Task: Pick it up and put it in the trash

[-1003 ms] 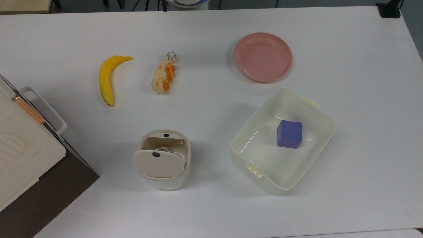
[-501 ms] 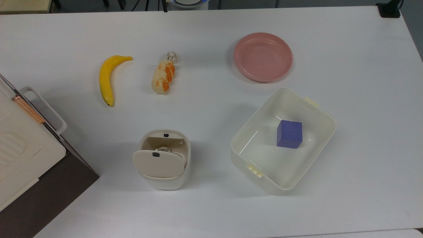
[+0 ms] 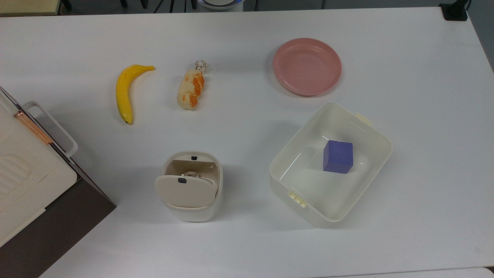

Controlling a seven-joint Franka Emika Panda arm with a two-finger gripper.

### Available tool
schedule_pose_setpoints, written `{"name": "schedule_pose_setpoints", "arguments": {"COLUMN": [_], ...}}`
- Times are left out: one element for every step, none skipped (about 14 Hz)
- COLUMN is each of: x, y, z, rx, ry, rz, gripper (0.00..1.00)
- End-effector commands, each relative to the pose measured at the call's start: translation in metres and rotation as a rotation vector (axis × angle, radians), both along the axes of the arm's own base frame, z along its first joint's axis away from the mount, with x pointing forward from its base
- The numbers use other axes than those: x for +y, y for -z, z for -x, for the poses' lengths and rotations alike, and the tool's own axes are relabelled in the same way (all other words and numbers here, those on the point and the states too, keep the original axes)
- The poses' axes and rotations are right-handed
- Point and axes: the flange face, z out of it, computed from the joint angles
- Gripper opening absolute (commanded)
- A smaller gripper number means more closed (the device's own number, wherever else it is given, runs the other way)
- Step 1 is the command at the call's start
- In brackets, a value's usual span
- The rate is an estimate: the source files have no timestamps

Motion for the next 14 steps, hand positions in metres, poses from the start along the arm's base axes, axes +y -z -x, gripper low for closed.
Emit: {"name": "schedule_pose_setpoints", "arguments": {"x": [-0.002,-0.002,-0.002,-0.002,-0.001,-0.001,0.001,0.009,0.016,0.02,0.025,0.03,0.033,0.033], "y": [0.016,0.018,0.019,0.027,0.032,0.04,0.05,0.063,0.072,0.085,0.098,0.104,0.113,0.119], "z": [0.012,0.013,0.015,0.016,0.02,0.022,0.026,0.028,0.029,0.031,0.034,0.035,0.038,0.039], "rx": [0.056,0.061,0.063,0.077,0.088,0.107,0.131,0.159,0.179,0.208,0.234,0.248,0.268,0.276], "ry": [-0.112,-0.136,-0.147,-0.155,-0.163,-0.174,-0.194,-0.224,-0.243,-0.253,-0.264,-0.273,-0.28,-0.284], "rz": [0.052,0.05,0.049,0.047,0.046,0.05,0.052,0.049,0.05,0.049,0.048,0.048,0.047,0.058], "gripper": [1.0,1.0,1.0,1.0,1.0,1.0,1.0,1.0,1.0,1.0,1.0,1.0,1.0,1.0]}}
